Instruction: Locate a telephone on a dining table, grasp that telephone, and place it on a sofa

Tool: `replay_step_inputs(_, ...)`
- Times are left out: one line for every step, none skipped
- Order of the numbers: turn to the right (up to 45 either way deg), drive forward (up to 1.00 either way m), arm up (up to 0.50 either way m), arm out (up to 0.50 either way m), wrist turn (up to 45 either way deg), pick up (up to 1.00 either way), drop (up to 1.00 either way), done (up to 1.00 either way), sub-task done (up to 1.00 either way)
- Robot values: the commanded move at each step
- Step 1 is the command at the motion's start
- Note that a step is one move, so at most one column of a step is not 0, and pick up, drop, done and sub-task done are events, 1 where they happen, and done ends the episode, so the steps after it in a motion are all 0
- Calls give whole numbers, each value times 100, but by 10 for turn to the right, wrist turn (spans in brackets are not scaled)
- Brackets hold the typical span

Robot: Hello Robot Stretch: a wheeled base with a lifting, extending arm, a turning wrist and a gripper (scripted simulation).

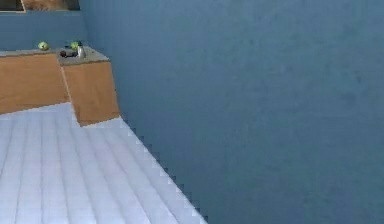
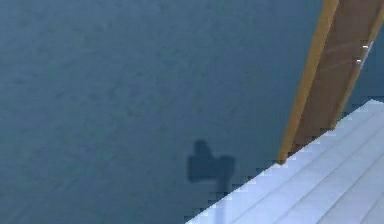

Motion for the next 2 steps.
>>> replay_step_inputs(120,0,0,0,0,0,0,0,0)
replay_step_inputs(0,5,0,0,0,0,0,0,0)
